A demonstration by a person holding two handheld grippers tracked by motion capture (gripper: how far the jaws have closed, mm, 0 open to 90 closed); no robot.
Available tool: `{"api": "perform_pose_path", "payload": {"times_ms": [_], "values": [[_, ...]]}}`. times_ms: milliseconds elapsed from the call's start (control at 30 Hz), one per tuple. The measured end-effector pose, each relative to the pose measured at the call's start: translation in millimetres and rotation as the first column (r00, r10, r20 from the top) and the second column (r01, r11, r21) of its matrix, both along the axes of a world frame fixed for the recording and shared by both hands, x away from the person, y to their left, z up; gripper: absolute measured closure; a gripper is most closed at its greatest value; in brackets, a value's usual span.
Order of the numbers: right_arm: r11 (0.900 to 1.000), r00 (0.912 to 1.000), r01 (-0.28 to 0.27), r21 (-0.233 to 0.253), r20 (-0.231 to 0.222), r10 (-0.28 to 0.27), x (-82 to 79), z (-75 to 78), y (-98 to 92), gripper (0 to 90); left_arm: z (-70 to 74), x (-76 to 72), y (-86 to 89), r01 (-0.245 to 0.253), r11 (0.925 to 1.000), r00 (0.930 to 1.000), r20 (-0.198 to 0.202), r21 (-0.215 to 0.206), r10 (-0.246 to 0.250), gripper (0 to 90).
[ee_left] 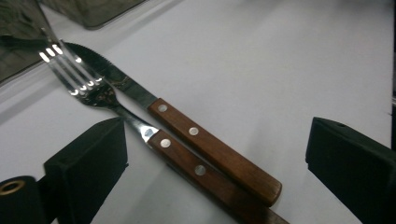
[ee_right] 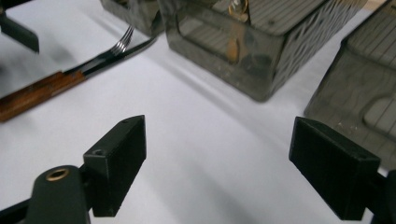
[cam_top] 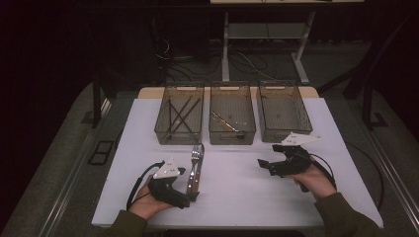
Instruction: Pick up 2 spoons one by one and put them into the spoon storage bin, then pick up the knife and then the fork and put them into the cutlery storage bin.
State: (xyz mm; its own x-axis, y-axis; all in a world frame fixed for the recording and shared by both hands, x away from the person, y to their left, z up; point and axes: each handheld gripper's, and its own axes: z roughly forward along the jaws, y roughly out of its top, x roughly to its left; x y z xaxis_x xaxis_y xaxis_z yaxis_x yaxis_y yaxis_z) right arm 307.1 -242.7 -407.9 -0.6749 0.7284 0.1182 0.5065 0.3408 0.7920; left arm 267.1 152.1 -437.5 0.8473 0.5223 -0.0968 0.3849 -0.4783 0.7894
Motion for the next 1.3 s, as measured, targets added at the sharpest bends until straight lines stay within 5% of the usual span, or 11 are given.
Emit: {"api": "perform_pose_path", "payload": {"times_ms": [333,567,833,1033,1300], "values": [[1.000,0.9998,-0.002,-0.011,0.020,0.002,-32.7,-19.8,-16.0,18.5,5.0,2.5,6.1,-0.095,0.9954,0.9954,-0.011,-0.005,0.095,23.7],[1.000,0.9998,0.017,-0.005,0.012,-0.017,-48.0,-25.2,-33.4,18.5,6.8,13.3,4.2,-0.140,0.9897,0.9900,-0.014,0.032,0.140,50.7],[0.999,0.9999,0.005,-0.037,0.010,-0.005,-53.2,-30.7,-34.1,18.5,0.7,39.3,-3.6,-0.229,0.9655,0.9714,-0.036,0.124,0.235,87.8],[0.999,0.9997,-0.009,-0.047,0.020,0.010,-53.4,-31.9,-30.3,18.4,-7.1,54.1,-11.9,-0.218,0.9601,0.9717,-0.053,0.175,0.230,89.5],[0.999,0.9998,-0.001,-0.041,0.021,0.002,-53.6,-31.1,-31.6,18.4,-7.9,62.1,-22.3,-0.219,0.9599,0.9720,-0.046,0.175,0.230,89.5]]}}
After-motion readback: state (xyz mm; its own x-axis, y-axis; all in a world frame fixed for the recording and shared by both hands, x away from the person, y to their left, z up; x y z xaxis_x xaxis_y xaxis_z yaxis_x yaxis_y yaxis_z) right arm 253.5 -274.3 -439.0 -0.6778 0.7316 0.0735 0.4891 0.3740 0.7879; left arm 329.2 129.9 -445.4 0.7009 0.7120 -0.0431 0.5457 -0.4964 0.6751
